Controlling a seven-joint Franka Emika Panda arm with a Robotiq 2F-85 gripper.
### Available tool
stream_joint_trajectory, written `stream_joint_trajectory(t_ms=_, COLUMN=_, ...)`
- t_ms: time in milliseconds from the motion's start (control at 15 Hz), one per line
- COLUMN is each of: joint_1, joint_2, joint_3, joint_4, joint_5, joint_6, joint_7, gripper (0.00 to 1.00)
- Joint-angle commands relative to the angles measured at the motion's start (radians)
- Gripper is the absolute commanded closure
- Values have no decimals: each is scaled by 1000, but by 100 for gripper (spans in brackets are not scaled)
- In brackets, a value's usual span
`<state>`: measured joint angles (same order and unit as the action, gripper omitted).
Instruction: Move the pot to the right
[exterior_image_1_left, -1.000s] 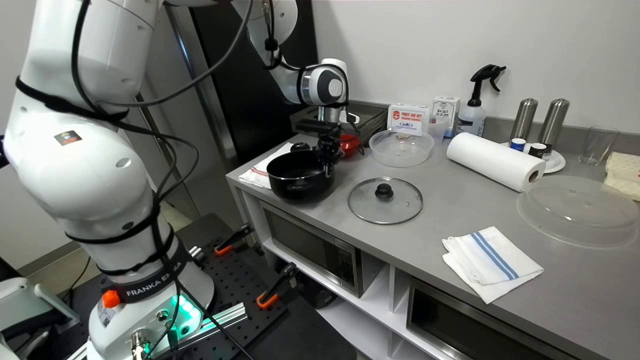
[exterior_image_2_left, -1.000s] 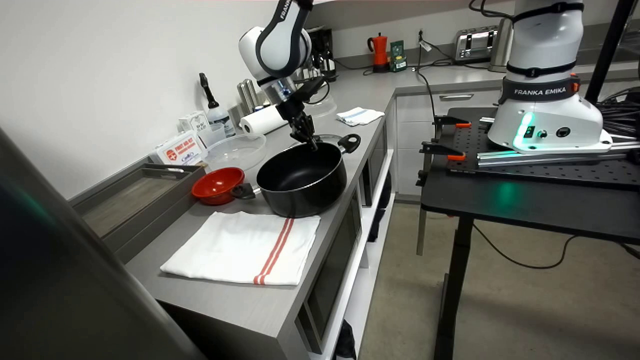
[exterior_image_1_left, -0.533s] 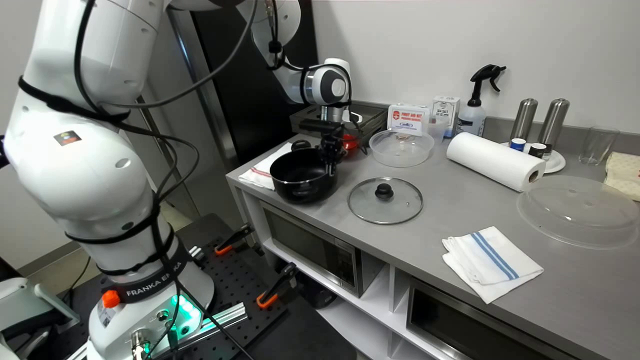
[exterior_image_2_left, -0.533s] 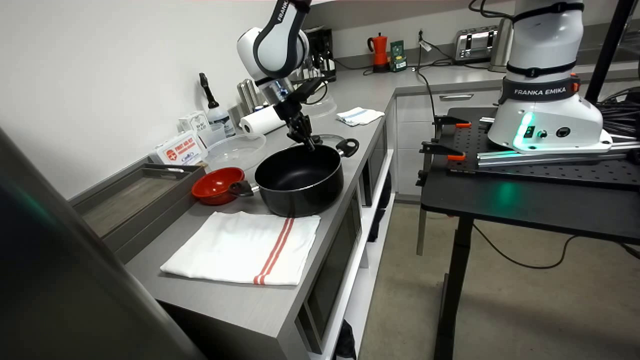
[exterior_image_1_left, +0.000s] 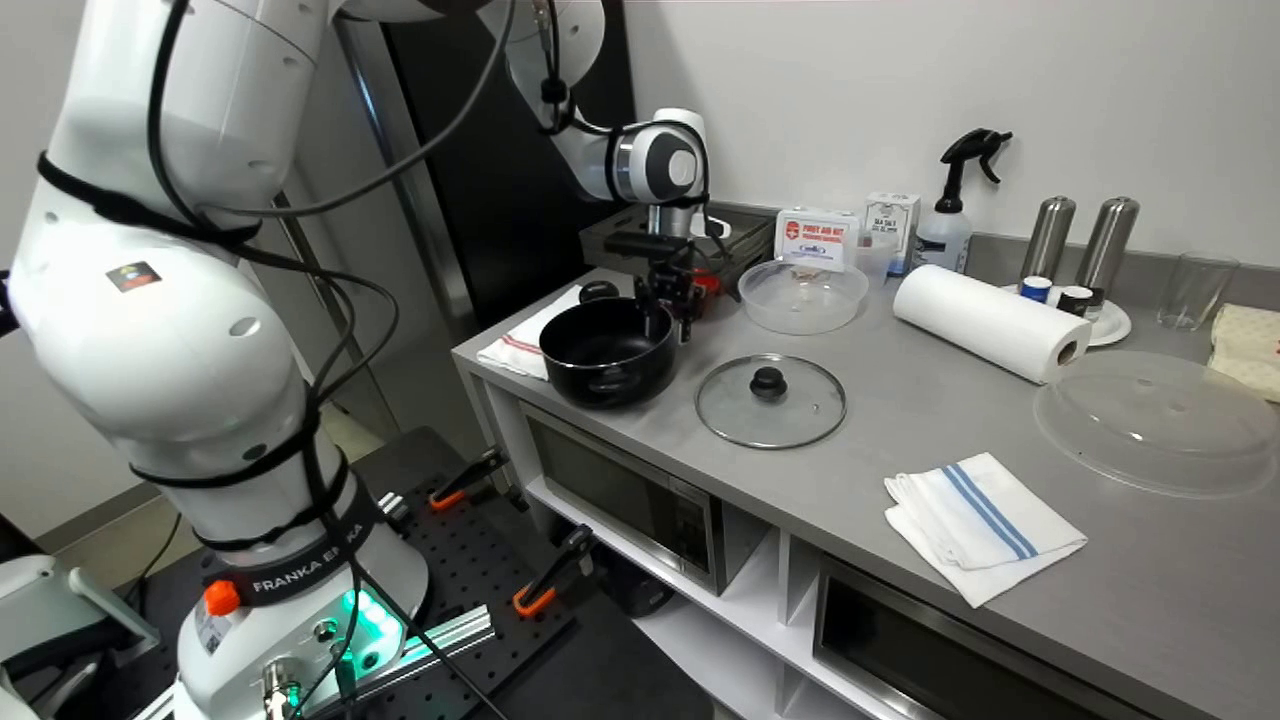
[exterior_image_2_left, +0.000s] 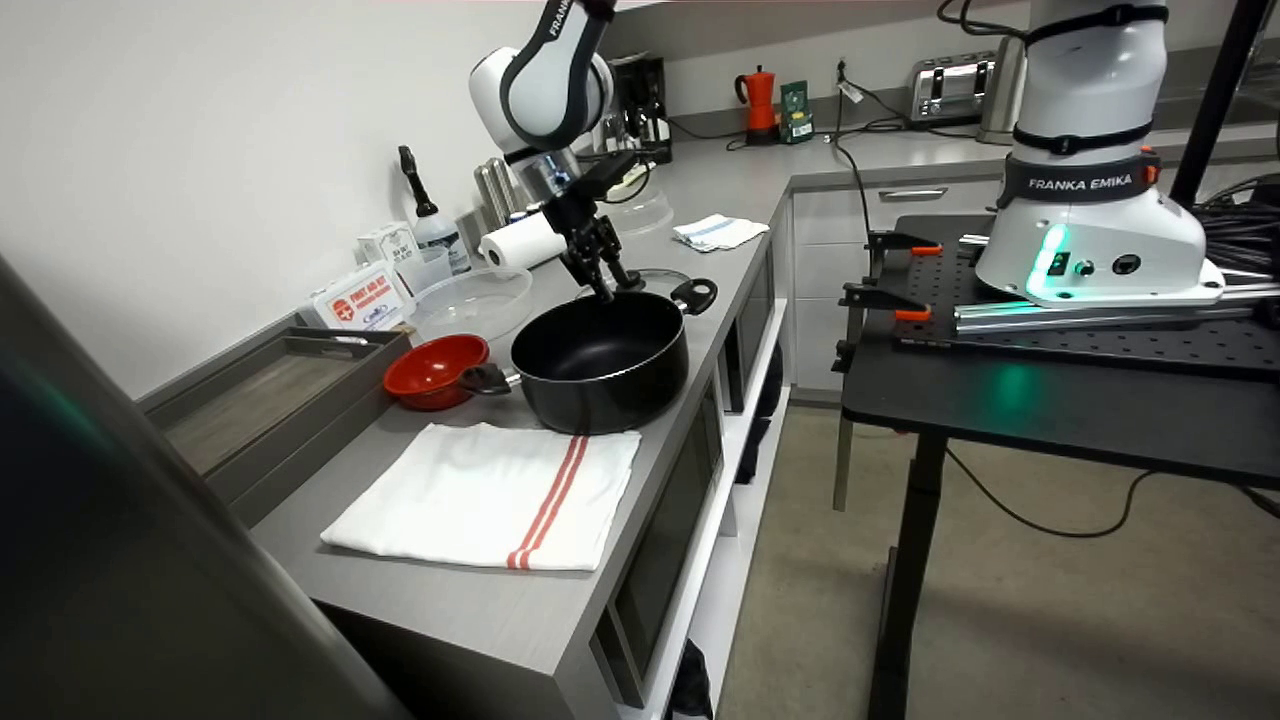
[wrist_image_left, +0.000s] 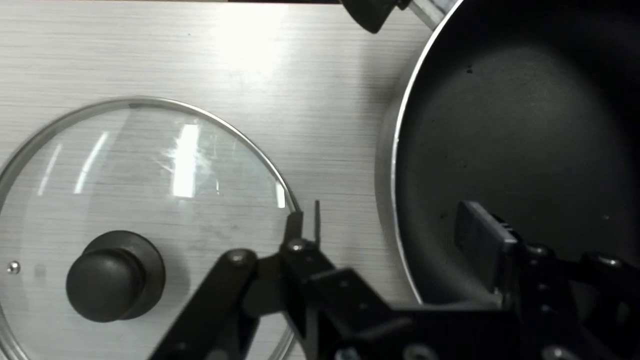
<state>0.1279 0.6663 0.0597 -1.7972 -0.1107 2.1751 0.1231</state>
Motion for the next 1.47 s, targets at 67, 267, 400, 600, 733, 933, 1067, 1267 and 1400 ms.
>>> stream_joint_trajectory(t_ms=67, joint_1=0, joint_2=-3, joint_3=2, joint_4=22, joint_5=25, joint_6=-26, joint_7=-20, gripper=0)
stream_joint_trajectory(t_ms=267, joint_1=-1, joint_2=-26, joint_3=5, joint_4=8, joint_5=28, joint_6=-25, joint_7=-25, gripper=0)
stream_joint_trajectory(t_ms=400, joint_1=-1, joint_2=-65, joint_3=9, joint_4=-19, joint_5=27, joint_6=-22, joint_7=-28, gripper=0)
stream_joint_trajectory(t_ms=600, joint_1=5, joint_2=-141, joint_3=10, joint_4=-71, joint_5=17, joint_6=-20, joint_7=-24, gripper=0)
stream_joint_trajectory(t_ms=733, joint_1=5, joint_2=-212, joint_3=9, joint_4=-122, joint_5=12, joint_6=-16, joint_7=-24, gripper=0)
stream_joint_trajectory(t_ms=933, joint_1=-7, joint_2=-334, joint_3=13, joint_4=-210, joint_5=21, joint_6=-28, joint_7=-36, gripper=0)
stream_joint_trajectory(t_ms=1067, joint_1=-20, joint_2=-423, joint_3=10, joint_4=-279, joint_5=26, joint_6=-25, joint_7=-42, gripper=0)
stream_joint_trajectory(t_ms=1267, joint_1=-62, joint_2=-559, joint_3=-5, joint_4=-395, joint_5=51, joint_6=-12, joint_7=-72, gripper=0)
stream_joint_trajectory(t_ms=1400, joint_1=-50, joint_2=-488, joint_3=-5, joint_4=-318, joint_5=23, joint_6=-33, joint_7=-38, gripper=0)
